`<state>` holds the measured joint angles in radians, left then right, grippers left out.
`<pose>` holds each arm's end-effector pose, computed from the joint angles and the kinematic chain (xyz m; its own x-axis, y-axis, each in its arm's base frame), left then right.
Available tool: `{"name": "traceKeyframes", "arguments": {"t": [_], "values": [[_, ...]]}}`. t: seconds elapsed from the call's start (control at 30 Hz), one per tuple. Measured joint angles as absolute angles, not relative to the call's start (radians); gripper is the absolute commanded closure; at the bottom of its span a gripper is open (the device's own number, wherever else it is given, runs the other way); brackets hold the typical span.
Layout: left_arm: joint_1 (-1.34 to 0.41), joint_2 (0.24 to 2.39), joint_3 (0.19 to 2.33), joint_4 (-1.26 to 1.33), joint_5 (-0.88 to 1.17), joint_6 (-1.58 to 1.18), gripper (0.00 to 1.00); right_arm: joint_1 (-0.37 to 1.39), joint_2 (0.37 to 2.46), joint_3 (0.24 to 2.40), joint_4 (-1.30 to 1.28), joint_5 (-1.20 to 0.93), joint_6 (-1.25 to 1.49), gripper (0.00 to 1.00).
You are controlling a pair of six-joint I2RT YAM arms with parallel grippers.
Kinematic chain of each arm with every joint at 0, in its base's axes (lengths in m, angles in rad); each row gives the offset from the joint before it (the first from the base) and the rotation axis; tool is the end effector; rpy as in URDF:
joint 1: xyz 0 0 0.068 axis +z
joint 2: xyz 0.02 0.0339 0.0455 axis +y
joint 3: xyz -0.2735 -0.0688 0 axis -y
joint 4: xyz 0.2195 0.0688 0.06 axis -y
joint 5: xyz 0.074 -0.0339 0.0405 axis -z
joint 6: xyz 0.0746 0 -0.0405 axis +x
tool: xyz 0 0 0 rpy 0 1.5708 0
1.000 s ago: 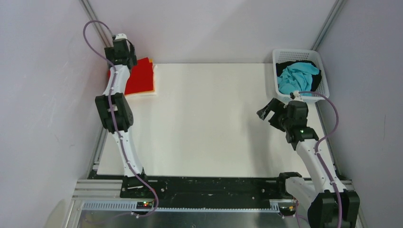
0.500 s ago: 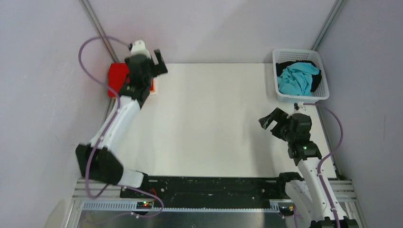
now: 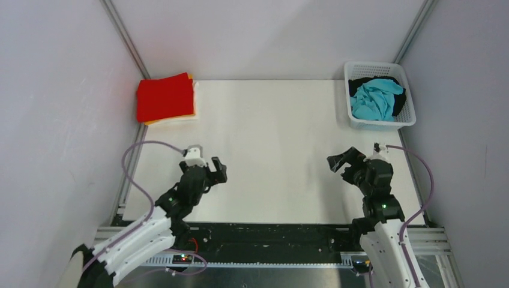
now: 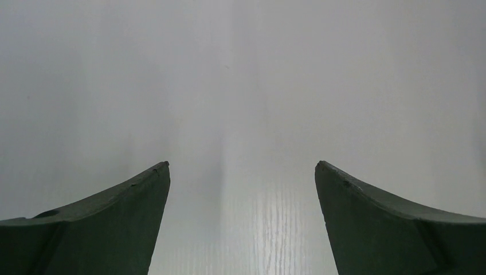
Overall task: Fold and stack the t-shirts
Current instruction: Reset both arms
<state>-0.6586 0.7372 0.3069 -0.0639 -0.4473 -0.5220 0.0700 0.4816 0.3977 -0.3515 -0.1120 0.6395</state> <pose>0.1513 -0.0763 0.1933 -0.4502 -0.2201 -0.8654 0.0302 0.9648 -0.2611 0.1348 0.0178 0.2191 -0.4394 0.5637 -0.6994 0.1142 0.8073 0.5789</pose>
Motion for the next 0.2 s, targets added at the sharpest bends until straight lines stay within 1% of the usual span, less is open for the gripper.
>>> {"name": "traceKeyframes", "arguments": {"t": [0.07, 0.2], "values": [[-0.659, 0.612, 0.258, -0.097, -0.486, -0.543, 0.0, 0.077, 0.438, 0.368, -0.337, -0.097, 0.65, 0.0], [-0.659, 0.468, 0.242, -0.117, -0.538, -0.56, 0.0, 0.088, 0.396, 0.331, -0.312, -0.084, 0.654, 0.0]]}}
